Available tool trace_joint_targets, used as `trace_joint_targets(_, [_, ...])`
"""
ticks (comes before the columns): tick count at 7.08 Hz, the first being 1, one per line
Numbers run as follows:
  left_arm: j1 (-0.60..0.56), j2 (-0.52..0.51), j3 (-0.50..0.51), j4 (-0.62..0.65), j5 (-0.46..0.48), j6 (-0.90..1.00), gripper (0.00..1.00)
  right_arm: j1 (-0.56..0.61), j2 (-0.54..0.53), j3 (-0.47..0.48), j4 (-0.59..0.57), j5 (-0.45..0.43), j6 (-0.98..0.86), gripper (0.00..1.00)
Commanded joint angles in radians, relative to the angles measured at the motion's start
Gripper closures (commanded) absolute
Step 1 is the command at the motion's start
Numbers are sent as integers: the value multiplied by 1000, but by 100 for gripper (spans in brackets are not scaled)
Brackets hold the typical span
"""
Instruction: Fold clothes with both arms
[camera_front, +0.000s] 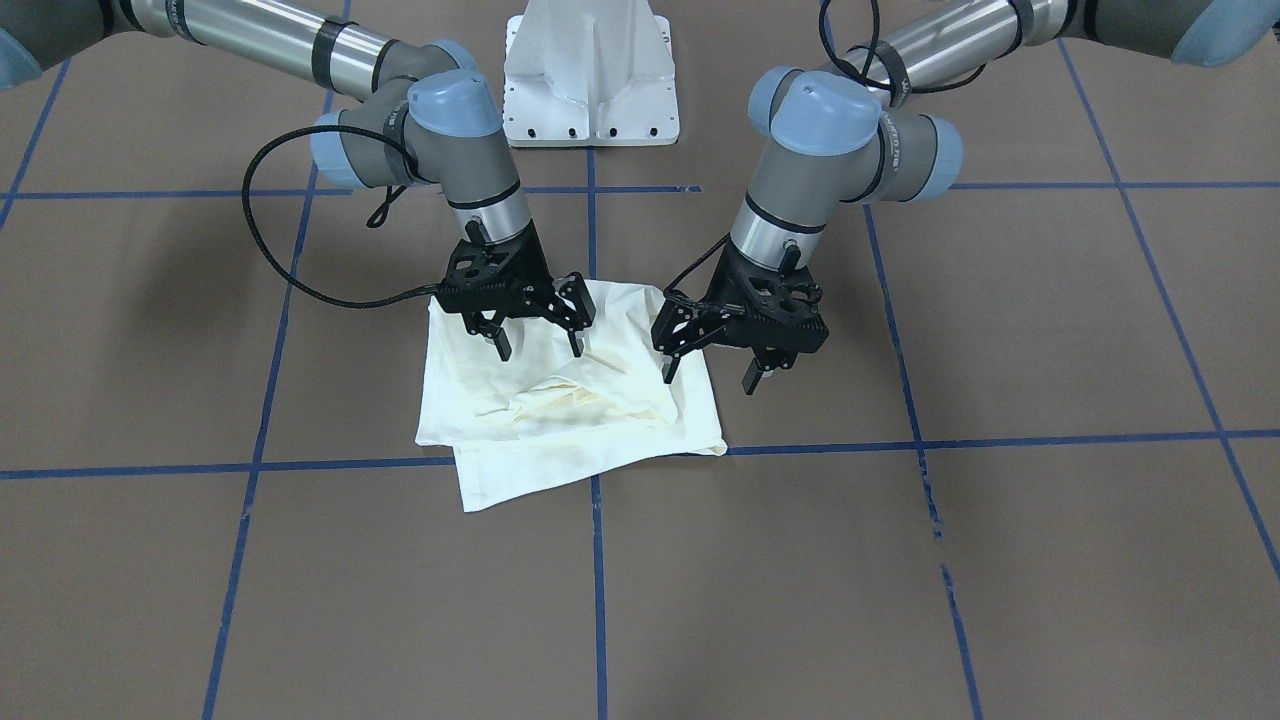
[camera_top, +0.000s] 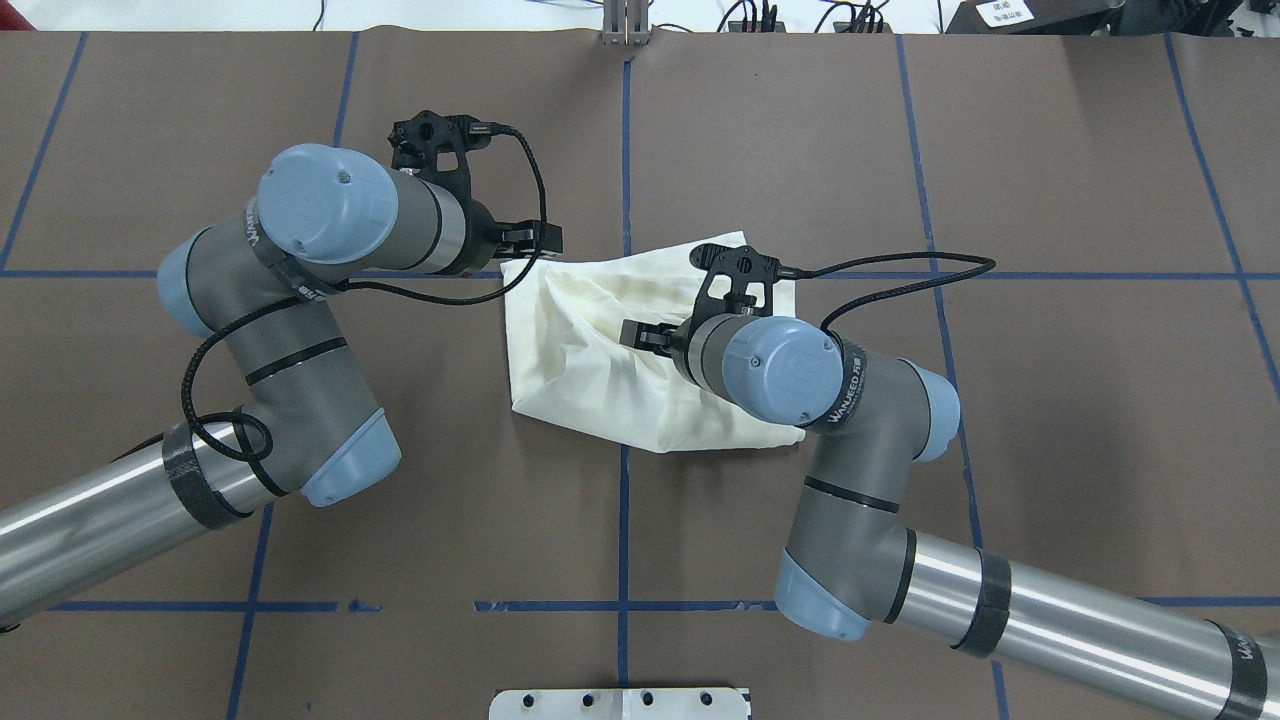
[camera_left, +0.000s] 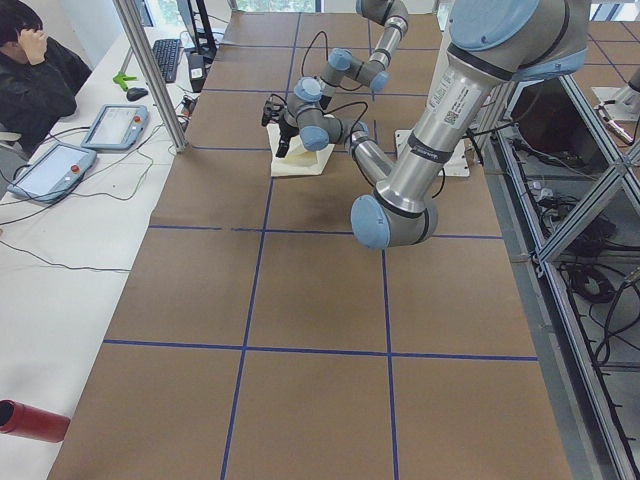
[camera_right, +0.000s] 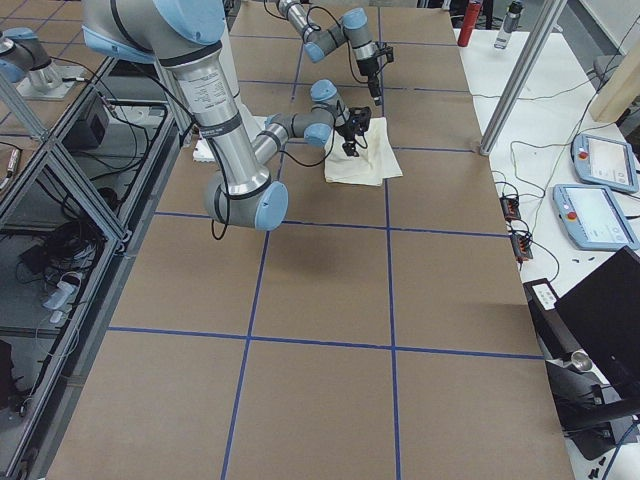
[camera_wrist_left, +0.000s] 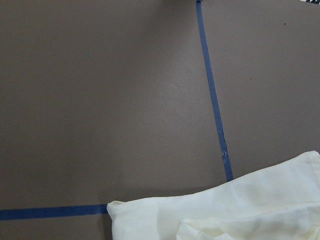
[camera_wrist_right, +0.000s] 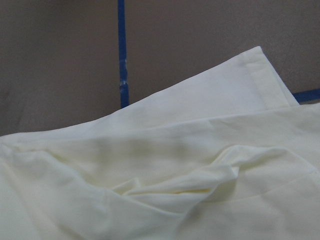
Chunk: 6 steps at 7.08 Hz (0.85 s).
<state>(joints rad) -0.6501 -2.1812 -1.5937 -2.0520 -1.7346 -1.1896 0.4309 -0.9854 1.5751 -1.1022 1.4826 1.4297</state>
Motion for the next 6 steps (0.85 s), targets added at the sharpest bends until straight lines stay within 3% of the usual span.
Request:
trace_joint_targets(1, [0,4,0,-10,0,-5,0,-12,-2,-10,-4,-1,-32,0])
trace_joint_targets(6, [0,23,-31,-8,0,-7,0,0,45,-105,-28,-34,-34,0])
